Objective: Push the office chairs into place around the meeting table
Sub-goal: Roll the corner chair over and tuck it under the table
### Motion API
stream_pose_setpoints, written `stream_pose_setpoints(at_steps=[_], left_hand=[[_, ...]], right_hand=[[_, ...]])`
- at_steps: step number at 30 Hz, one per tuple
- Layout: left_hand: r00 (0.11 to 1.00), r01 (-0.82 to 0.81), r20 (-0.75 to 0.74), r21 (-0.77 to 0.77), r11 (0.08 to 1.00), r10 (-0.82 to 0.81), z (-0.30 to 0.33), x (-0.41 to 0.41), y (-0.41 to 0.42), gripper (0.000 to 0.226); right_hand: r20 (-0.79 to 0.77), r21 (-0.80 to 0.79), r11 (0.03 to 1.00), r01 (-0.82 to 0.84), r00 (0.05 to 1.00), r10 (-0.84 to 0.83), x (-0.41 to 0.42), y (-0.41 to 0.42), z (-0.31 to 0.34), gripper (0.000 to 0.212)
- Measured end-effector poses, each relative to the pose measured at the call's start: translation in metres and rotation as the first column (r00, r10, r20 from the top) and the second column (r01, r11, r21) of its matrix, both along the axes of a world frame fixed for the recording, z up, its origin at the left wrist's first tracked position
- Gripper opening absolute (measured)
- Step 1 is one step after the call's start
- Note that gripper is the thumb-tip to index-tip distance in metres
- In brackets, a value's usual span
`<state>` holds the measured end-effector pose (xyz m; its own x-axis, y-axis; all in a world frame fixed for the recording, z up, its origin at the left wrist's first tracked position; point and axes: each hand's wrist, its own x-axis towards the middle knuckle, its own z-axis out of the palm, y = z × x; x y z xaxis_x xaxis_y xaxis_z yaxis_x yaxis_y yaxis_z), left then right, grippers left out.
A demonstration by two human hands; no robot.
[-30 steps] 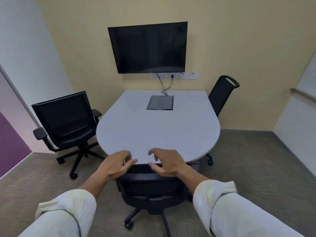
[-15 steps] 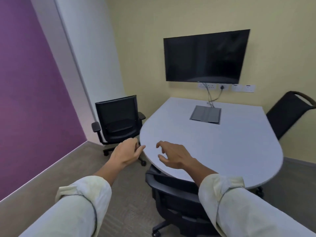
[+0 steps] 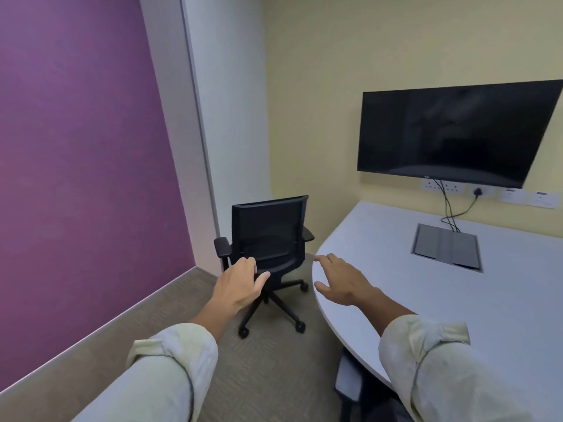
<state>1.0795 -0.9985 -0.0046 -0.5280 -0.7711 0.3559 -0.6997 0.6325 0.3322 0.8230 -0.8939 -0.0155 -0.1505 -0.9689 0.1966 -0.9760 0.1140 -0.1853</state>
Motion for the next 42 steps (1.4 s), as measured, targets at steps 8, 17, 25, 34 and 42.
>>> stream_pose_setpoints(at_steps=[8,17,25,34,42], left_hand=[[0.999,-0.021,-0.027,-0.013,1.000,0.021,0.001,0.004,-0.099,0.036],[0.999,-0.034,0.018,-0.016,0.999,0.034,-0.007,-0.033,-0.229,0.035],[0.998,-0.051,0.024,0.017,0.999,0.051,0.007,-0.091,-0.357,0.041],[0.996,0.060,0.058,0.078,0.995,-0.065,-0.024,-0.156,-0.485,0.048],[0.950,0.276,0.095,0.186,0.943,-0.296,-0.066,-0.214,-0.583,0.053]], right_hand=[[-0.036,0.054,0.998,0.036,0.999,-0.034,-0.009,-0.102,0.004,0.066],[-0.014,0.087,0.996,0.017,1.000,-0.016,-0.049,-0.246,-0.015,0.068],[-0.014,0.128,0.992,0.010,1.000,-0.008,-0.102,-0.384,0.000,0.073],[-0.035,0.155,0.983,0.097,0.995,-0.092,-0.144,-0.493,-0.014,0.075],[-0.168,0.114,0.973,0.200,0.969,-0.179,-0.150,-0.579,-0.044,0.062]])
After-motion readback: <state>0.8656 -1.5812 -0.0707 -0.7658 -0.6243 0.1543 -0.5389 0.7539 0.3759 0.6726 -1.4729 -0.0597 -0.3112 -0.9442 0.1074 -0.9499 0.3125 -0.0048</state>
